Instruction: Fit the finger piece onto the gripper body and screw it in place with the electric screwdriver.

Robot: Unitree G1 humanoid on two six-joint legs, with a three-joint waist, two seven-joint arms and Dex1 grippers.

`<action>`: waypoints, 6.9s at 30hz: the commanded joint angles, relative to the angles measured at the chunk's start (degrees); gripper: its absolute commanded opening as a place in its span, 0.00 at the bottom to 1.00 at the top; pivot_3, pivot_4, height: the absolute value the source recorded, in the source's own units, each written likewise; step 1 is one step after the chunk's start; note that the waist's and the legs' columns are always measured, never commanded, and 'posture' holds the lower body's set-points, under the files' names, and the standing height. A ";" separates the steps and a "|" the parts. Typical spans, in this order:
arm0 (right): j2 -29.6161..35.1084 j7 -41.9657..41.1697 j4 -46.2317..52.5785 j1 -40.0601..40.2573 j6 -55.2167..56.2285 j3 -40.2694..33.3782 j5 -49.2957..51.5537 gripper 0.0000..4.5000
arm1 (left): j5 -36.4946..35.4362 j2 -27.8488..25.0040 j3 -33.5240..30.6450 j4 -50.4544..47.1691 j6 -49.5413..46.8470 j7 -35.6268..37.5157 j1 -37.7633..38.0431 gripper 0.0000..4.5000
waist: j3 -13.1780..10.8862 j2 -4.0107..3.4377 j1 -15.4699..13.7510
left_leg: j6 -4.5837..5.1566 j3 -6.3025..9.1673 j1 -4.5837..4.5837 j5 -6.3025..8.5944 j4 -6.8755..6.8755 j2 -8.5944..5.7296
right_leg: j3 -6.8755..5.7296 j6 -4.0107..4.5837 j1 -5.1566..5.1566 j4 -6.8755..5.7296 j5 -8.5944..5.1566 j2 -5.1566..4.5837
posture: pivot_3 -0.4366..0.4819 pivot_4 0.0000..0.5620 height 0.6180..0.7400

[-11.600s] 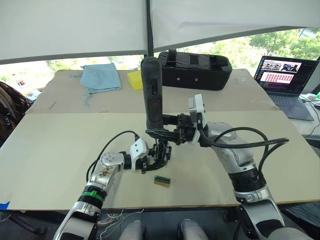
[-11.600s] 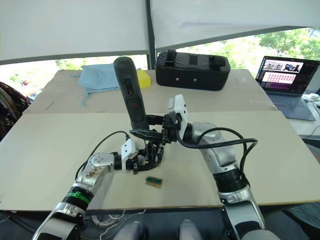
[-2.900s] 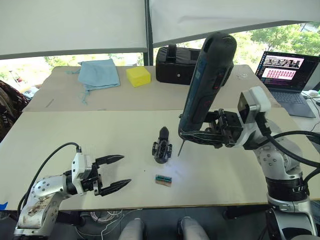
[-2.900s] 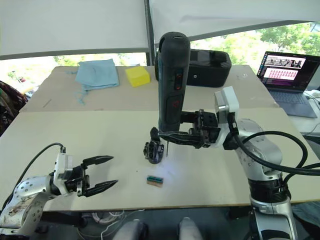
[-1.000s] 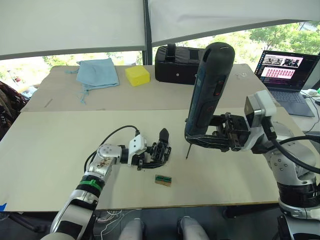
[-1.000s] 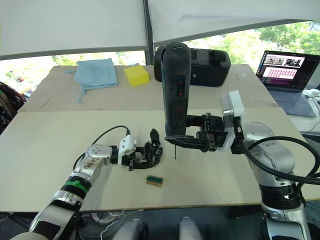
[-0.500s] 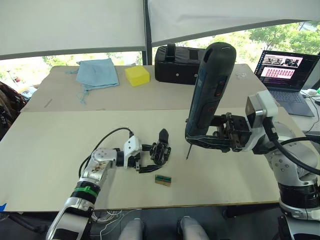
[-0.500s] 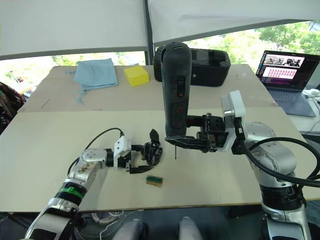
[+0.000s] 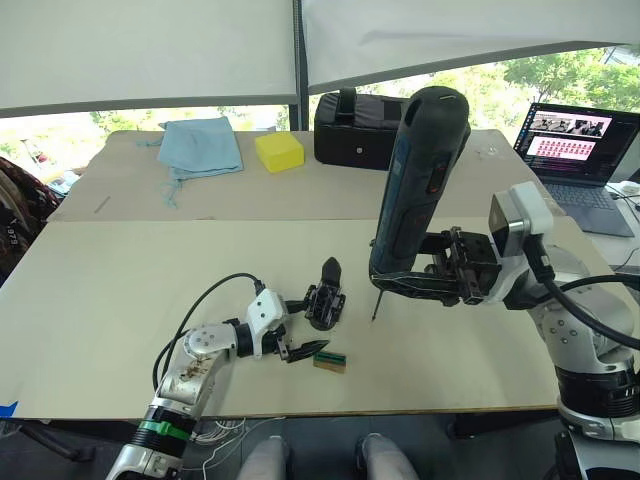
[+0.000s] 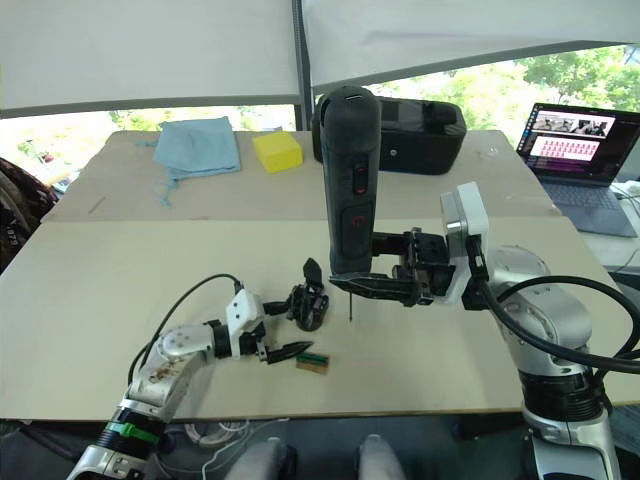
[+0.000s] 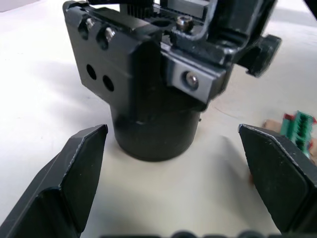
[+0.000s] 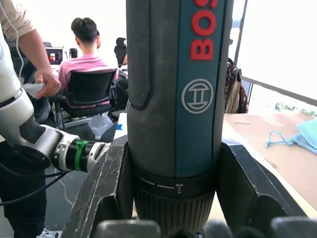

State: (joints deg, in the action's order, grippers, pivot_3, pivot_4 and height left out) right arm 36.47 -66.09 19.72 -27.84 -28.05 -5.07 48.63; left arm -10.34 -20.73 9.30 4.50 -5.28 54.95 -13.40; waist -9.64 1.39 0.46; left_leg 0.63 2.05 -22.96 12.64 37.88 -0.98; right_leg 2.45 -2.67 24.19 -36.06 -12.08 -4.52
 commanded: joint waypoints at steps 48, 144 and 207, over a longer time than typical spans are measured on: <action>-6.75 9.61 0.13 -16.68 -9.77 2.40 8.24 0.42 | 3.66 3.25 4.91 9.19 2.26 -1.28 -5.36 0.51 | 0.04 -0.07 -1.17 | 0.01 -0.29 0.02 -0.01 0.17 -0.02 | -0.04 -0.08 -0.12 0.03 0.05 -0.01 | 0.48 0.27 1.00; -17.87 6.42 -9.48 -14.58 -0.96 12.76 -15.83 0.42 | 1.92 2.38 5.95 5.86 -2.03 -0.51 -3.36 0.51 | 0.06 -0.08 -0.30 | 0.00 0.05 -0.02 0.00 0.13 -0.05 | -0.04 -0.07 -0.03 0.02 0.06 -0.01 | 0.48 0.27 1.00; -17.06 13.31 -13.79 -3.47 2.59 19.49 -22.73 0.42 | 0.77 3.76 4.51 6.19 -4.25 -1.57 -3.02 0.51 | 0.76 -0.25 -0.42 | -0.01 0.08 0.95 0.16 -0.08 -0.02 | -0.06 -0.36 -1.07 0.27 -0.35 -0.02 | 0.48 0.27 1.00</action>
State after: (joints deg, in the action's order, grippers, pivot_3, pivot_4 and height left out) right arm 17.90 -53.52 10.08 -34.00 -23.72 11.61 30.45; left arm -9.28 -17.33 12.01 9.77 -7.84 52.26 -17.69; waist -8.87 1.14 0.04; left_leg 0.62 2.13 -22.00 12.81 37.80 -0.99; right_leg 2.39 -3.02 23.13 -35.79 -12.43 -4.54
